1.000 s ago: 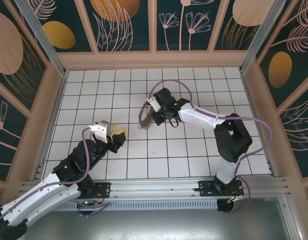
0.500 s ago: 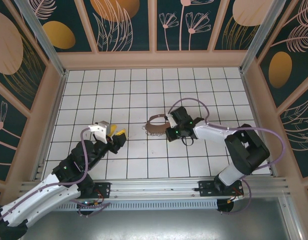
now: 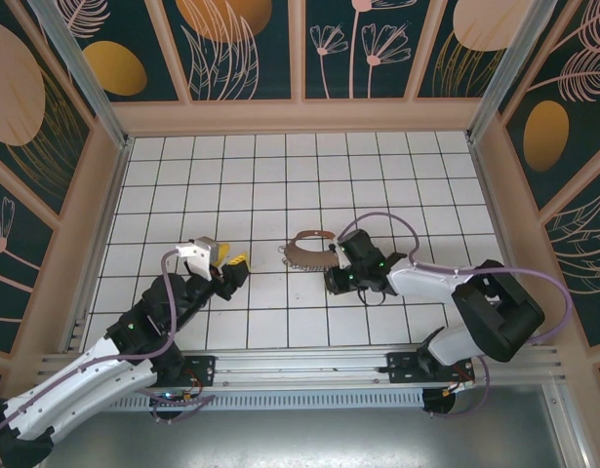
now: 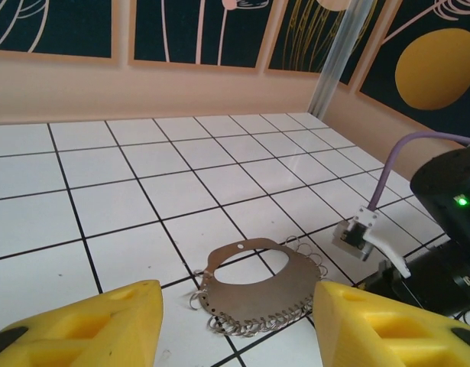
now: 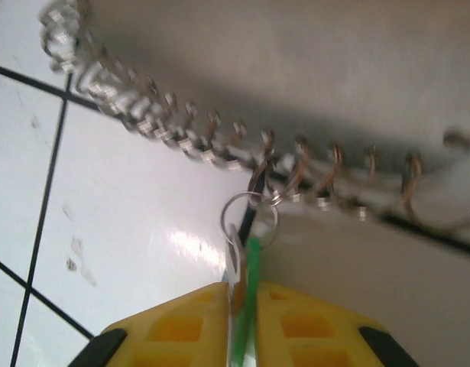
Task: Put the keys on the keyring
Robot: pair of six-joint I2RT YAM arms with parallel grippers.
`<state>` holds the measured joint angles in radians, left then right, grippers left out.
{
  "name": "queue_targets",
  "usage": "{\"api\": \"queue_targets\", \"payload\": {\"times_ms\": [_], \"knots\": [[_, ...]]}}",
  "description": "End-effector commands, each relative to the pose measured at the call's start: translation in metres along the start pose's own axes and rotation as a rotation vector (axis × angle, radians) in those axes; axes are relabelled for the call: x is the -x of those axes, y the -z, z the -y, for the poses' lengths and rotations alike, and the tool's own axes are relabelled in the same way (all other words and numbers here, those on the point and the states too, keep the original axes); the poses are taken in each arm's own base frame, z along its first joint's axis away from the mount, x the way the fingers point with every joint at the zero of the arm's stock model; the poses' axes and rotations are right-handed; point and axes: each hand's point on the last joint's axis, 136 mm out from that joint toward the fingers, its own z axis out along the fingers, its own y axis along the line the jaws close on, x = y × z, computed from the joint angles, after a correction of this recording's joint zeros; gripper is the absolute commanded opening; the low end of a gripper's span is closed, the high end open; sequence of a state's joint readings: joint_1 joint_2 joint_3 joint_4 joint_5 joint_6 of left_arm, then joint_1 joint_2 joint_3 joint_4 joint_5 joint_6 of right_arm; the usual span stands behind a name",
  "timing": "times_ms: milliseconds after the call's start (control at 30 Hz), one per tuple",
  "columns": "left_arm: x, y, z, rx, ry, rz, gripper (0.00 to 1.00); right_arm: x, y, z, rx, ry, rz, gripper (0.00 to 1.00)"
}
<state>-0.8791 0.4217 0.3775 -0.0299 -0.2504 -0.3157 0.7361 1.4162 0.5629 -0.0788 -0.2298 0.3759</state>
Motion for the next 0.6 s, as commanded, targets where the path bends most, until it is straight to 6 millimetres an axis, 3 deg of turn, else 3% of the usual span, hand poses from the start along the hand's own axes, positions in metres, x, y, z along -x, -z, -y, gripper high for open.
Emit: {"api": "queue_targets", "payload": {"times_ms": [0, 133, 167, 200, 300, 400, 433, 500, 567], "knots": [[0.0, -0.004, 0.006, -0.031, -0.016, 0.003, 0.54, -0.009, 0.007, 0.0, -0.006, -0.049, 0.013, 0.21], [-0.004, -0.009, 0.007, -0.031, -0.003, -0.005, 0.71, 0.009, 0.029, -0.012, -0.001, -0.012, 0.112, 0.36], [-0.004, -0.009, 0.008, -0.039, 0.004, -0.001, 0.92, 0.017, 0.037, -0.017, 0.002, 0.002, 0.145, 0.4], [-0.004, -0.01, 0.01, -0.048, 0.009, 0.0, 0.98, 0.025, 0.044, -0.021, 0.003, 0.016, 0.171, 0.42], [-0.002, -0.014, 0.012, -0.054, 0.021, 0.001, 0.98, 0.057, 0.073, -0.036, -0.008, 0.088, 0.277, 0.51], [0.005, -0.017, 0.007, -0.01, 0.057, 0.014, 0.99, 0.089, 0.106, -0.045, -0.044, 0.185, 0.42, 0.54], [0.007, -0.017, 0.002, 0.019, 0.076, 0.025, 0.99, 0.102, 0.119, -0.046, -0.065, 0.216, 0.497, 0.62], [0.014, -0.017, -0.011, 0.104, 0.099, 0.052, 0.99, 0.124, 0.144, -0.045, -0.103, 0.261, 0.66, 0.98], [0.018, -0.014, -0.025, 0.196, 0.039, 0.044, 0.99, 0.144, 0.167, -0.03, -0.158, 0.244, 0.807, 0.99]]}}
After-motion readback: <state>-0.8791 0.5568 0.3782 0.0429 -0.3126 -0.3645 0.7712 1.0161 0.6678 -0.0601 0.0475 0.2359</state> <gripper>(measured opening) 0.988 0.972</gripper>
